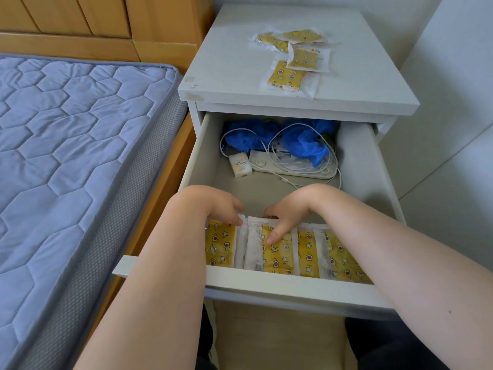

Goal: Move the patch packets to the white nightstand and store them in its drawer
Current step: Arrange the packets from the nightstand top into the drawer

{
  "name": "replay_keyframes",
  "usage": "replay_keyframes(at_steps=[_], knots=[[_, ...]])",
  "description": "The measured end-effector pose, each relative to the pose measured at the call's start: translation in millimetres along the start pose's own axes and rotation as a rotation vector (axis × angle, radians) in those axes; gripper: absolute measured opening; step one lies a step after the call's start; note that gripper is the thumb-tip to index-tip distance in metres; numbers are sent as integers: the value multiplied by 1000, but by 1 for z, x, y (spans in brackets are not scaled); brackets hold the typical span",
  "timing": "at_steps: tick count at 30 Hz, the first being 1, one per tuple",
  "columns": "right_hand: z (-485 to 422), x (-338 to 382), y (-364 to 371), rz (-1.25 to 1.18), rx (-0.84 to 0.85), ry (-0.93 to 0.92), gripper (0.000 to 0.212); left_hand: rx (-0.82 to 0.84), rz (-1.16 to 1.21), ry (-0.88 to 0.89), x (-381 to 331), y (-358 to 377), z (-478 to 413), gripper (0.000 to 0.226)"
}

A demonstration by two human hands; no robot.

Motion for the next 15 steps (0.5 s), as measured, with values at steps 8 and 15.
replay_keyframes(at_steps=[8, 15], knots=[[7, -9, -18, -79, -249, -62, 67, -162, 135, 55, -3, -10, 2, 55], [49, -16, -31, -298, -687, -93, 38, -571, 347, 163, -23, -29, 35, 42]])
Point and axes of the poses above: each hand's wrist, its own z-axis away from the middle knuckle, its own y-axis out of the palm, x = y × z, the point moved 6 cm from there along -z, towards the middle knuckle, and after that the axes turned 14 degrees about x, right-handed, at the moved point
